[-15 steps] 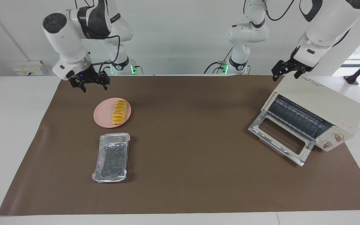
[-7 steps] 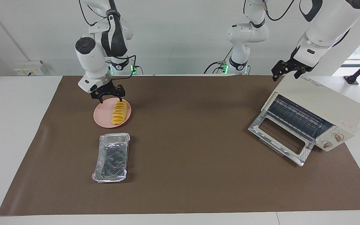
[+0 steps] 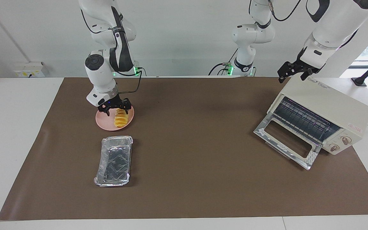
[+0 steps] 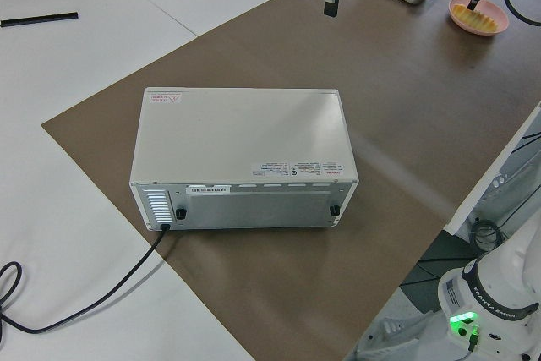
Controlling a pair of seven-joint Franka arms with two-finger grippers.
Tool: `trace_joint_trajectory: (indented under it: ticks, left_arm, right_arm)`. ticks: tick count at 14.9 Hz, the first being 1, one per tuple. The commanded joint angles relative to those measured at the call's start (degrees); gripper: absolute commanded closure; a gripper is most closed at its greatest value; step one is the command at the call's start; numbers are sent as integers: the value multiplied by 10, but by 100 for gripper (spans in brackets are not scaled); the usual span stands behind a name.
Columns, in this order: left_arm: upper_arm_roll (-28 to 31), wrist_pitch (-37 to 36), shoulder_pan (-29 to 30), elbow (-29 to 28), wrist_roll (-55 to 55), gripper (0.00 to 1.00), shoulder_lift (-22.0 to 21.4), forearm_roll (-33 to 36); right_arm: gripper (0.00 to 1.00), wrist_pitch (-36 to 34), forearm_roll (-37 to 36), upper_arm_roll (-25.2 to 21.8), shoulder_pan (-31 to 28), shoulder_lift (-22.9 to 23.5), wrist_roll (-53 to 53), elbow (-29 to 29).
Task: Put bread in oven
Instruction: 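Grasp the bread slices with the right gripper and lift them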
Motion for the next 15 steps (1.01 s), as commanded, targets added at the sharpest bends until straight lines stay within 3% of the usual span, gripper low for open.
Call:
trace_joint_trajectory:
  ticks: [1, 10, 11, 12, 13, 14, 15]
  left_arm:
    - [1, 11, 4, -22, 2, 0, -18, -12]
    - [1, 11, 4, -22, 2, 0, -18, -12]
    - [1, 11, 4, -22, 2, 0, -18, -12]
    - [1, 11, 4, -22, 2, 0, -18, -12]
    - [1, 11, 4, -22, 2, 0, -18, -12]
    - [1, 11, 4, -22, 2, 0, -18, -12]
    - [1, 11, 4, -22, 2, 0, -18, -12]
  right_arm:
    - [0, 11, 8, 0, 10, 6, 5, -3]
    - [0, 50, 8, -1, 14, 14, -3, -23]
    - [15, 50, 8, -1, 14, 14, -3, -23]
    - [47, 51, 8, -1, 14, 14, -3, -23]
    - [88, 51, 8, -1, 14, 14, 0, -23]
    - [100, 51, 8, -1, 14, 14, 4, -23]
    - [100, 50, 8, -1, 14, 15, 3, -21]
